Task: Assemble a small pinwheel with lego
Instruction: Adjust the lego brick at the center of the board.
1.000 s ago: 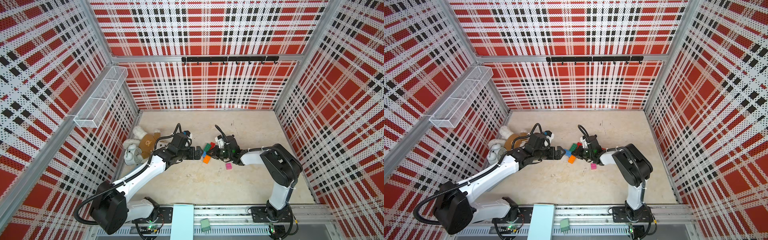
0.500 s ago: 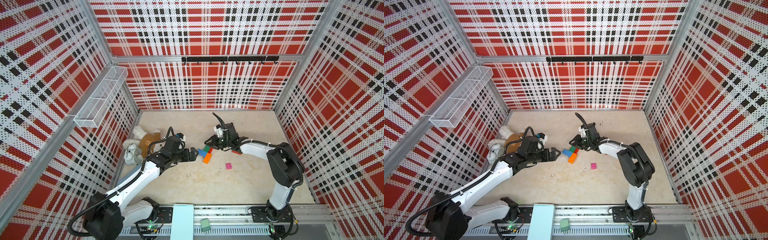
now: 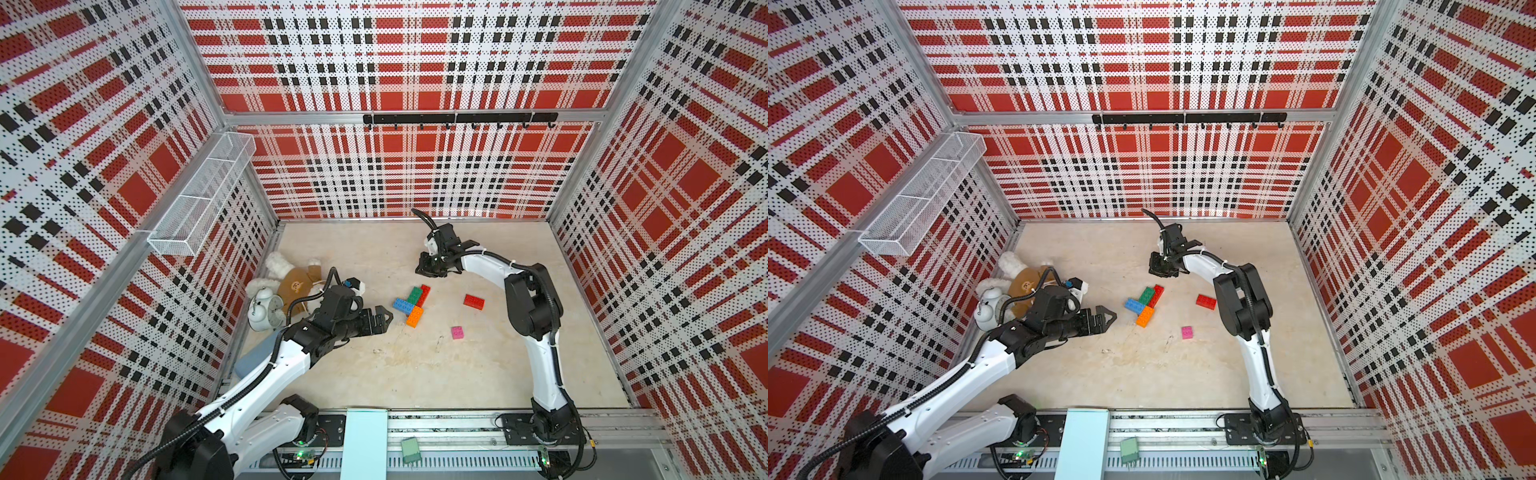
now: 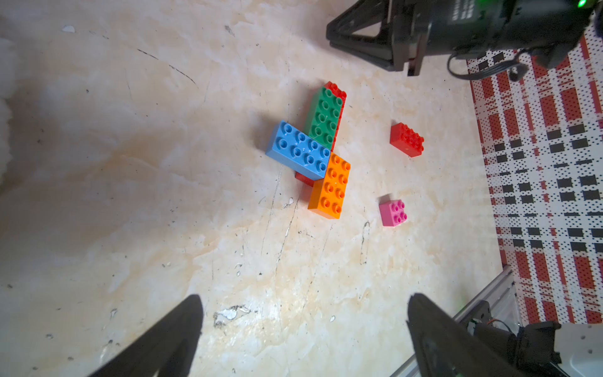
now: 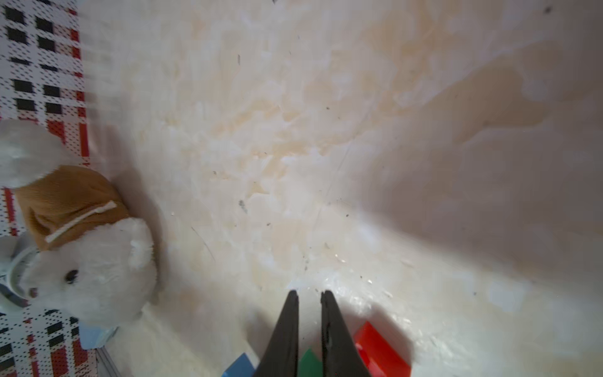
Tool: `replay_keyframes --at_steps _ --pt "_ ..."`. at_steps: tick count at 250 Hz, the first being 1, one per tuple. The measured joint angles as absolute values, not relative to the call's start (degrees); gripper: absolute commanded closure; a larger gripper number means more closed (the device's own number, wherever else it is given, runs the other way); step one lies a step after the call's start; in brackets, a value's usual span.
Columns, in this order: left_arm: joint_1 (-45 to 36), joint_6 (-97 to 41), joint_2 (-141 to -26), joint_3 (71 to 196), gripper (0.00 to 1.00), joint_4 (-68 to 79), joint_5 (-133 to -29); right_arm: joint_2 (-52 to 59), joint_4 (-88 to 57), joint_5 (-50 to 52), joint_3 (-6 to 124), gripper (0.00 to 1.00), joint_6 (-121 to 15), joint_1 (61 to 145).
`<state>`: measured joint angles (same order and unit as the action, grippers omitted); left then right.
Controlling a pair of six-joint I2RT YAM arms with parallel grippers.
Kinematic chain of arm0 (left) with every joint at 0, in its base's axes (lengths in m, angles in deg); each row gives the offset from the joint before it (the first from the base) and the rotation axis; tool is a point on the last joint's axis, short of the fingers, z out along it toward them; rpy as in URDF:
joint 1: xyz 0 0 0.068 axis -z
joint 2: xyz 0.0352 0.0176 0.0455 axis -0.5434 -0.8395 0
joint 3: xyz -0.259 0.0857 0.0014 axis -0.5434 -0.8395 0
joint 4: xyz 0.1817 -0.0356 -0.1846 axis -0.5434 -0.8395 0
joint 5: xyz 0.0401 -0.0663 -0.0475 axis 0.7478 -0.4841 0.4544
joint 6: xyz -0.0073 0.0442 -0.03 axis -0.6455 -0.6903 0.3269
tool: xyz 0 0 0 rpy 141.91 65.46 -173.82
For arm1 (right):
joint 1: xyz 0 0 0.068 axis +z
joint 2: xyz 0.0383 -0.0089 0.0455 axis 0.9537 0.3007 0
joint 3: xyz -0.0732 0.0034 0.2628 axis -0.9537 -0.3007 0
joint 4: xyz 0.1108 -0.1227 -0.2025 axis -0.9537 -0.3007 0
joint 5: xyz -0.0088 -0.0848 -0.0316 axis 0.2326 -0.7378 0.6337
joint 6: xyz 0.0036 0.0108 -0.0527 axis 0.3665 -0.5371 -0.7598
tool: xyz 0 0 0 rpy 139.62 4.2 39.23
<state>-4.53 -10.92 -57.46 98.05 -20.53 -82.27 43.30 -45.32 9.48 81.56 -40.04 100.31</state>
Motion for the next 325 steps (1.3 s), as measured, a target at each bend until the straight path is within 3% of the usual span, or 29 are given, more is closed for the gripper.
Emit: replay_keyframes --at_steps 120,250,325 --pt "-4.6 -10.8 -58.1 97.7 0.00 -18.8 -83.3 45.1 -50.6 7.3 81.3 0.90 -42.5 101.6" --pt "-4.9 -11.6 -58.8 98.7 0.00 -20.1 -83.3 23.8 -42.3 6.3 47.8 0.93 -35.7 104.5" --pt "-5.2 -12.4 -58.8 101.3 0.01 -21.1 -83.0 20.7 -38.7 6.7 43.2 0.91 -30.4 109.6"
